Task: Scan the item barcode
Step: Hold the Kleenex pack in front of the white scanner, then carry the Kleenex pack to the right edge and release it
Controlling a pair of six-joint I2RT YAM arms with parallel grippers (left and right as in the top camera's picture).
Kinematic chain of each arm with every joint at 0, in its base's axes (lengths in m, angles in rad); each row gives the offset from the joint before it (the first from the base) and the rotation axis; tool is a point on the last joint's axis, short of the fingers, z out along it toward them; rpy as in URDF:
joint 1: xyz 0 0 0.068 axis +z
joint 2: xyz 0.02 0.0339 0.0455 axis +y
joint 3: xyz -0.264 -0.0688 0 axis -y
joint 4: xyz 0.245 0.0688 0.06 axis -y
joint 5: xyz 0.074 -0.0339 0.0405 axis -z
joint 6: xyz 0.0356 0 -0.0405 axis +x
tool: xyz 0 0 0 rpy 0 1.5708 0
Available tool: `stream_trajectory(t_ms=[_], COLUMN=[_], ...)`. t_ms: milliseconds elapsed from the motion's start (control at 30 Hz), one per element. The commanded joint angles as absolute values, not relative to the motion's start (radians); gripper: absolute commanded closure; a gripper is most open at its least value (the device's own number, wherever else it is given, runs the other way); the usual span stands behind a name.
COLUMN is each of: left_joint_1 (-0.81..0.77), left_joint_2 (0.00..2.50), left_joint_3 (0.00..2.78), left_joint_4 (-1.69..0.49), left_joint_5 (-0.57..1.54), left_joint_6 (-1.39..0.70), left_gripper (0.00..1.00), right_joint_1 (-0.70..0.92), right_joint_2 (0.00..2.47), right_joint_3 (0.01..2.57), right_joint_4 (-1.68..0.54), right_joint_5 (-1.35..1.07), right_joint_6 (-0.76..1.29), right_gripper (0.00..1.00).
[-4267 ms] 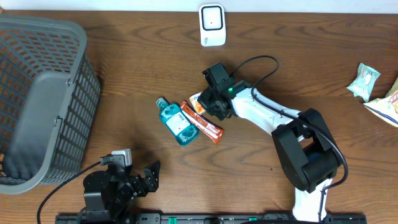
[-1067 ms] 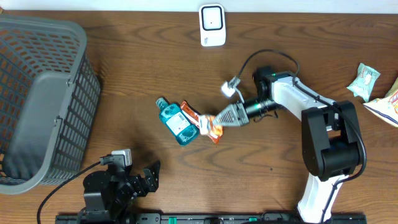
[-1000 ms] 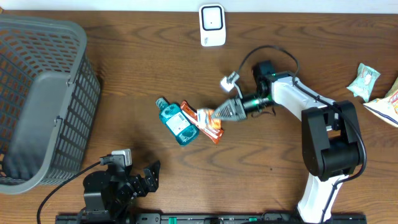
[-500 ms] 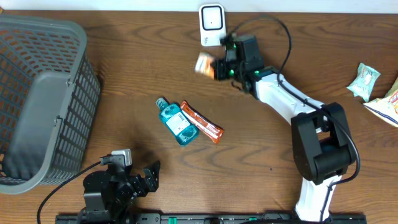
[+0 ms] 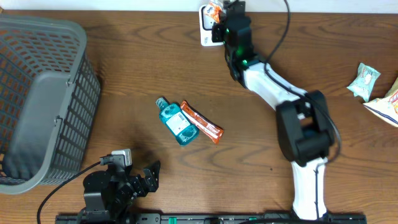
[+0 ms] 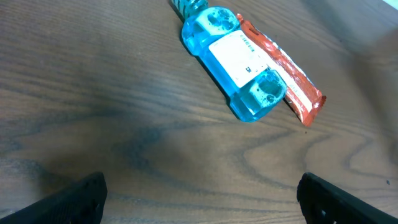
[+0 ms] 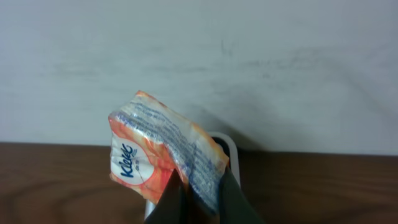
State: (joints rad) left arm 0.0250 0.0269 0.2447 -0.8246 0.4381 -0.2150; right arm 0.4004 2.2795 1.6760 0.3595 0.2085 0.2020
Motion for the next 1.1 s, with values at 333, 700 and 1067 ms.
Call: stream_trajectory(t_ms=[333,700,1067], left_joint_1=[0.027,0.027,0.027], left_joint_2=[0.023,0.023,0.023], left_joint_3=[0.250,0.250,0.250], left_joint_4=[-0.837,-0.837,-0.837], left_joint_5=[0.432,0.432,0.432], left_joint_6=[-0.223,-0.223,-0.223], left_gripper=[0.02,0.02,0.02], right_joint_1=[0.413,0.339,0.024], right_joint_2=[2.440,2.138,1.982], right_joint_3=[1.877,1.877,1.865], right_joint_4=[0.324,-0.197,-0.960], right_joint_5=[0.376,0.437,0.625], right_joint_6=[0.141,0.156,0.317], right_gripper=[0.99,0.99,0.99])
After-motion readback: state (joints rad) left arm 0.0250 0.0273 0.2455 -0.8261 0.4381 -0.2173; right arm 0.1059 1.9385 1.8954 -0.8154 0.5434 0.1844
